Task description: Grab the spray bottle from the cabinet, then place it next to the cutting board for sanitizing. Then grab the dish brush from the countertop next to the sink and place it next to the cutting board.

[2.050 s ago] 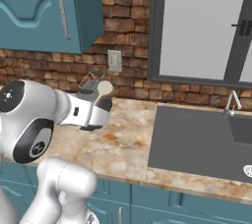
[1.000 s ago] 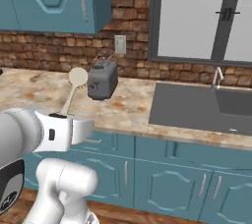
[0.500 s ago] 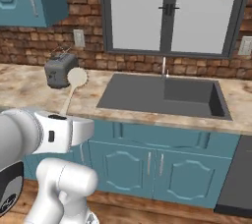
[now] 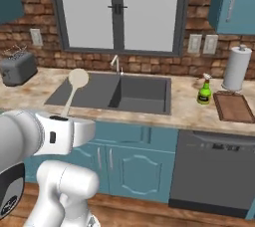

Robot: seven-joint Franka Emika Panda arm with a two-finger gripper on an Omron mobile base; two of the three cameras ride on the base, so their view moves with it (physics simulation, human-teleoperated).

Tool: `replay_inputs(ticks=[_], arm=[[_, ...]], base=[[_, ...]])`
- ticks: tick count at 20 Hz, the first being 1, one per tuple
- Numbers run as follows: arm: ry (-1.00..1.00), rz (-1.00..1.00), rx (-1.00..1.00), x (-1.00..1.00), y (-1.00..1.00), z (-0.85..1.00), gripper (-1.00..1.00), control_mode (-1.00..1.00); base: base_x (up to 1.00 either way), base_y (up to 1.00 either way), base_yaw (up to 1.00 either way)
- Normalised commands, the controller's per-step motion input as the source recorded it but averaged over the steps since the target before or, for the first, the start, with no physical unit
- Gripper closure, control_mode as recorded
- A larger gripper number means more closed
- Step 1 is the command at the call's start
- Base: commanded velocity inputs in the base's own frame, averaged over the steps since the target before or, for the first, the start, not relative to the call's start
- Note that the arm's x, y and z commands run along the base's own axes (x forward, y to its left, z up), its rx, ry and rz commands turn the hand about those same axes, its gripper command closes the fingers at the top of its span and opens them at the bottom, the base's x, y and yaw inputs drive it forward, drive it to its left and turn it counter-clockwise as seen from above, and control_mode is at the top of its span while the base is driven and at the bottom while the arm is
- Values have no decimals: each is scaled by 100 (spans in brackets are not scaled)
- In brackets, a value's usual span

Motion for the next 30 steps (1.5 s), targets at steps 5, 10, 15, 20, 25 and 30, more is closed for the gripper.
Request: replay_inputs(ticks=[5,10,15,20,25,30], arm=[[0,0,0,0,0,0,100,100],[0,0,0,0,0,0,100,100],[0,0,0,0,0,0,100,100],[0,0,0,0,0,0,100,100],[0,0,0,0,0,0,100,100],[0,0,0,0,0,0,100,100]], base=[[3,-100,-2],[38,-69,0],[48,-49,0],[50,-21,0],[75,-24,0],[46,-52,0]])
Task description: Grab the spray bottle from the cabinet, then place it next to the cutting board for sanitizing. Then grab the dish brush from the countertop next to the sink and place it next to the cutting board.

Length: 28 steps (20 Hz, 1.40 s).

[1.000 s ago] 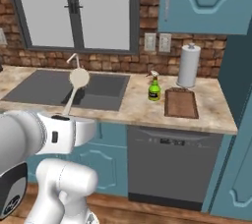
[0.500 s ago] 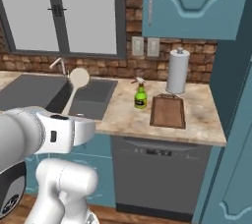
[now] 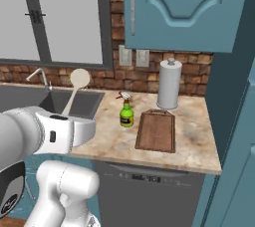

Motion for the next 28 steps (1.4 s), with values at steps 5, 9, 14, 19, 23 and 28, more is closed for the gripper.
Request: replay_inputs(ticks=[5,9,14,19,23,28], arm=[[0,0,0,0,0,0,100,100],[0,0,0,0,0,0,100,100],[0,0,0,0,0,0,100,100],[0,0,0,0,0,0,100,100],[0,0,0,6,-3,0,100,-100],[4,-3,0,46,-15,-15,100,-100]], base=[[6,-56,-8],[43,-14,-9],[51,-31,-3],[30,-32,0],[16,-13,0],[0,0,0]])
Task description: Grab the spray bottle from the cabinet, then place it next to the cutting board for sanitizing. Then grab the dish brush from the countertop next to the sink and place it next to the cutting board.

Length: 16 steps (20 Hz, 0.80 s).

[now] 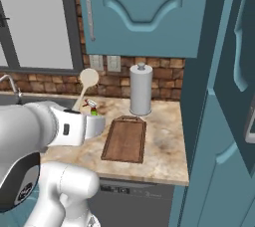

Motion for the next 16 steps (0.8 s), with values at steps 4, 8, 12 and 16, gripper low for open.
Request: replay_inputs(ticks=[4,8,12,16], arm=[[14,-2,0,72,-31,-42,100,-100],[11,0,0,62,-28,-56,100,-100],[13,0,0,67,-28,-68,100,-100],[13,0,-2,59,-12,-68,100,-100]], base=[[0,0,0],[0,0,0],[0,0,0],[0,0,0]])
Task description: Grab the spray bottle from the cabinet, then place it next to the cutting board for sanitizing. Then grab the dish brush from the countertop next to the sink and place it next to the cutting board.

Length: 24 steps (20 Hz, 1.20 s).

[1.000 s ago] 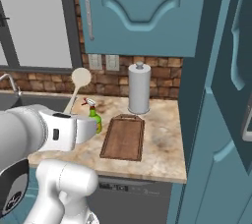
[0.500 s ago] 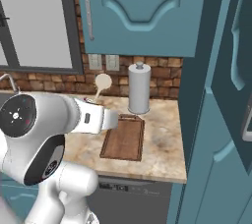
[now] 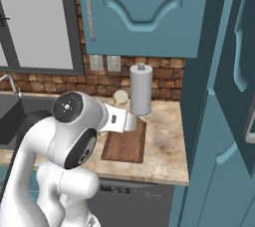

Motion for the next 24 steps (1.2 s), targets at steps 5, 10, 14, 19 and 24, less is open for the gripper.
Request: replay_inputs(ticks=[5,10,14,19,24], arm=[[13,0,-1,54,-21,-54,100,-100],[16,0,0,46,-36,-41,100,-100],[14,0,0,45,-38,-33,100,-100],[10,0,0,49,-33,-31,100,-100],[2,0,0,45,-18,-35,100,-100]], base=[[0,0,0],[0,0,0],[0,0,0],[0,0,0],[0,0,0]])
